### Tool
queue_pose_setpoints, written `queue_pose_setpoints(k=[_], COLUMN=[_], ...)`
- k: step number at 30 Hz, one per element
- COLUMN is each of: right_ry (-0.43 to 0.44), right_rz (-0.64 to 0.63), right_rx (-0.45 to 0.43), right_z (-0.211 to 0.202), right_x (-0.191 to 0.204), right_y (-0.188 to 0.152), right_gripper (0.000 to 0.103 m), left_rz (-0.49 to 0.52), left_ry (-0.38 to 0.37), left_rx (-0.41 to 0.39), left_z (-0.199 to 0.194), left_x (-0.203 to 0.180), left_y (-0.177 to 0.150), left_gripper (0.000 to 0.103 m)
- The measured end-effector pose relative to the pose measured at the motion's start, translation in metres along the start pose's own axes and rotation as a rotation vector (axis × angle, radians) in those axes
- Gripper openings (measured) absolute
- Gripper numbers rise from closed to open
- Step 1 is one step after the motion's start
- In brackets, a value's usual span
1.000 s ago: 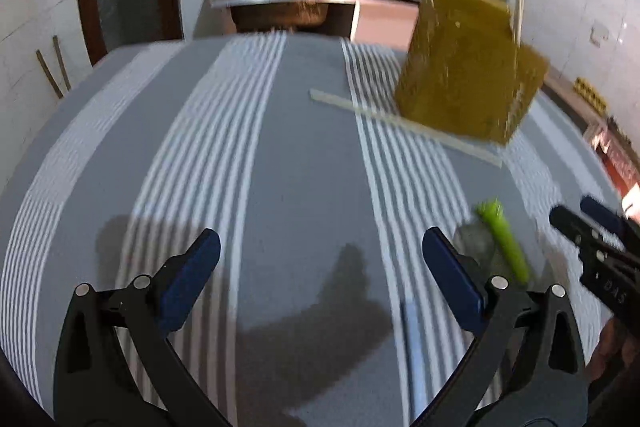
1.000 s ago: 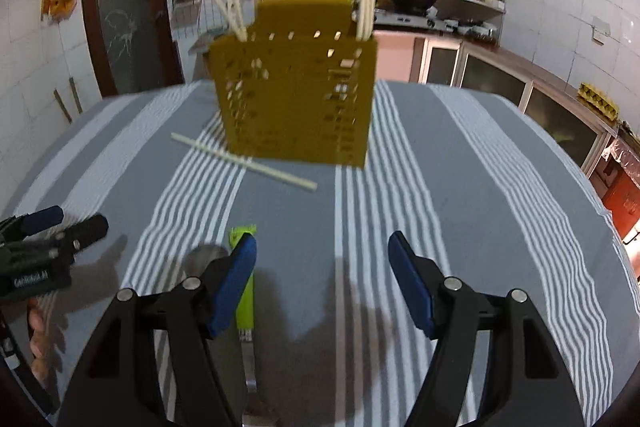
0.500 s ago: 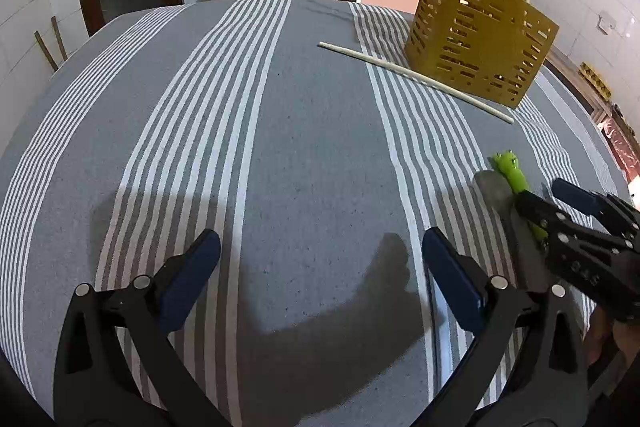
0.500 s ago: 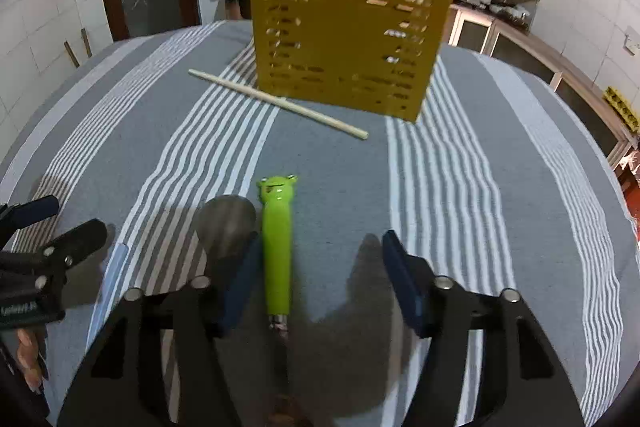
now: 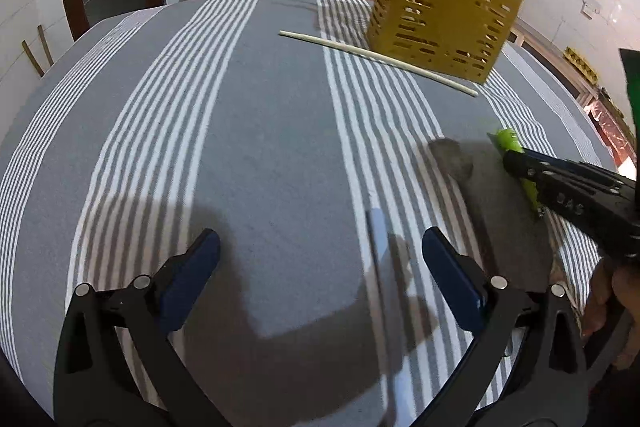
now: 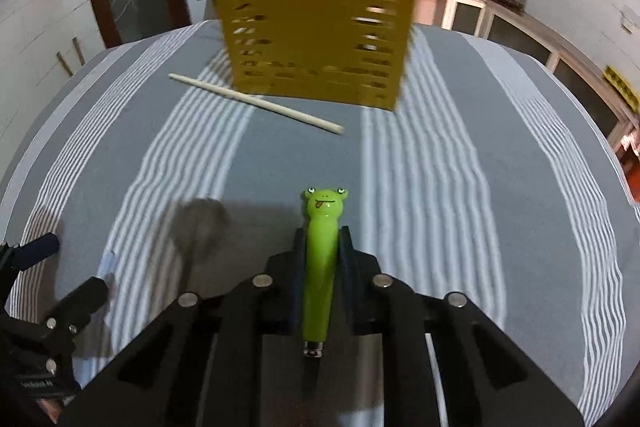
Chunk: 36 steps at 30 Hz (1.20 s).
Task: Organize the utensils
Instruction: 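Close the right tool on the green frog-handled fork while the left tool grasps the white plastic spoon, then lift the fork and spoon and carry them toward the yellow holder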
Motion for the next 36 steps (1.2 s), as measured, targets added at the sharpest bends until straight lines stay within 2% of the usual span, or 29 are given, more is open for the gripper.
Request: queue_pose_setpoints(k=[2, 4, 6, 8, 13, 18, 23, 36], right_ry=[-0.008, -0.022, -0.028, -0.022, -0.039, -0.045, -0.042, -0.044], right_rz=[0.031, 0.042, 0.05, 0.064, 0.044, 0.039, 0.036, 0.031], right_rx=[-0.008, -0.013, -0.015, -0.02, -0.033, -0.041, -0.04, -0.042], right_z=[-0.007, -0.01, -0.011, -0.01, -0.011, -0.011, -0.012, -0.015], right_x=[-0.013, -0.02, -0.023, -0.026, -0.021, -0.018, -0.016, -0.016], right_y=[-0.008, -0.014, -0.018, -0.024, -0.024, -0.024, -0.025, -0.025], right_gripper=[0.016, 0.016, 0.016, 0.016, 0.016, 0.016, 0.016, 0.016], left_rz=[0.015, 0.029, 0.043, 0.054, 0.035, 0.092, 0.087, 0.058], left_ry=[0.001, 0.005, 0.02, 0.041, 0.05, 0.075, 0.047, -0.001], left_rx=[-0.003, -0.003, -0.011, -0.018, -0.015, -0.019, 0.012, 0.015], left_z=[-0.002, -0.003, -0.004, -0.004, -0.007, -0.004, 0.004, 0.005], left_x=[-0.003, -0.006, -0.008, -0.008, -0.007, -0.019, -0.025, -0.028], left_y=[-0.004, -0.008, -0.011, -0.012, -0.014, -0.017, -0.01, -0.002], left_gripper=[0.094, 0.086, 0.074, 0.065, 0.048, 0.029, 0.008, 0.006])
Point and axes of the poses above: each gripper's, at about its wrist camera, not at the fingertips, and z roughly the way its jaws point, x to its left, y to its top, the point moved 8 cm from there along z, roughly the way its jaws point, and after that the axes turned 13 degrees about -z, right-handed, at the moved point
